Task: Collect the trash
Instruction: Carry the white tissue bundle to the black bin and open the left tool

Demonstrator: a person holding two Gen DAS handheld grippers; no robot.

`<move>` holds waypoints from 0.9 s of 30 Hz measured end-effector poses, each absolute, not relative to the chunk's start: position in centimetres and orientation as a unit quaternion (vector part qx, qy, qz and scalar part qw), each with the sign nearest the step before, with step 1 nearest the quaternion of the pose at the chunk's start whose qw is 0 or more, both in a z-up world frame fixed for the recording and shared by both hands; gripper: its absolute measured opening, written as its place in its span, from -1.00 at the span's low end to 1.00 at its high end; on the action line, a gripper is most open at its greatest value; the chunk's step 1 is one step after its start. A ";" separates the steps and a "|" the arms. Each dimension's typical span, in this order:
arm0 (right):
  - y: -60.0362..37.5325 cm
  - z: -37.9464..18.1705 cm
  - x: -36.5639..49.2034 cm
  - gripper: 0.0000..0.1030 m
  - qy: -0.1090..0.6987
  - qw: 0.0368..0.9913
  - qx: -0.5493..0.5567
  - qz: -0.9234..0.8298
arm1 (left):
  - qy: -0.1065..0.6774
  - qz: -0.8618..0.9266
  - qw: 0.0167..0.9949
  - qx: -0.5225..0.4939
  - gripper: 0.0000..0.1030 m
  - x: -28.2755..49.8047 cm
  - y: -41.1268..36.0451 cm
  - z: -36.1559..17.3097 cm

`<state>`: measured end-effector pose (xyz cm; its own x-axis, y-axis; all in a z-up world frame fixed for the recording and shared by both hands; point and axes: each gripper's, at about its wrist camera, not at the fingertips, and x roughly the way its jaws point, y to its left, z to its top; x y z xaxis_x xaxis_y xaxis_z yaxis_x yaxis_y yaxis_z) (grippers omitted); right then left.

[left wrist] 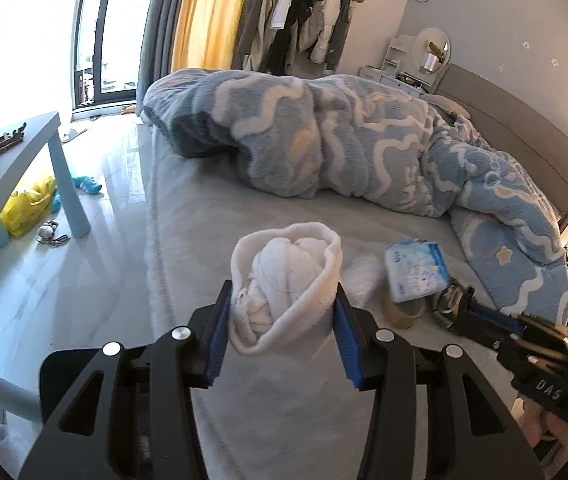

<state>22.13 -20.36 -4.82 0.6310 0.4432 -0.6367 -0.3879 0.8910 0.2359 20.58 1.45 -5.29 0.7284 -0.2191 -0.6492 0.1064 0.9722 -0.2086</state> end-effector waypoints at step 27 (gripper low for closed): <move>-3.2 -5.3 21.6 -0.61 0.377 0.869 0.002 0.320 | 0.452 -0.006 0.890 -0.056 -0.03 17.8 17.0 -12.2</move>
<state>21.56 -3.20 -5.29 0.5112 0.5572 -0.6544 -0.5548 0.7954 0.2439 17.81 16.97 -12.22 0.5914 -0.0608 -0.8041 -0.0404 0.9937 -0.1048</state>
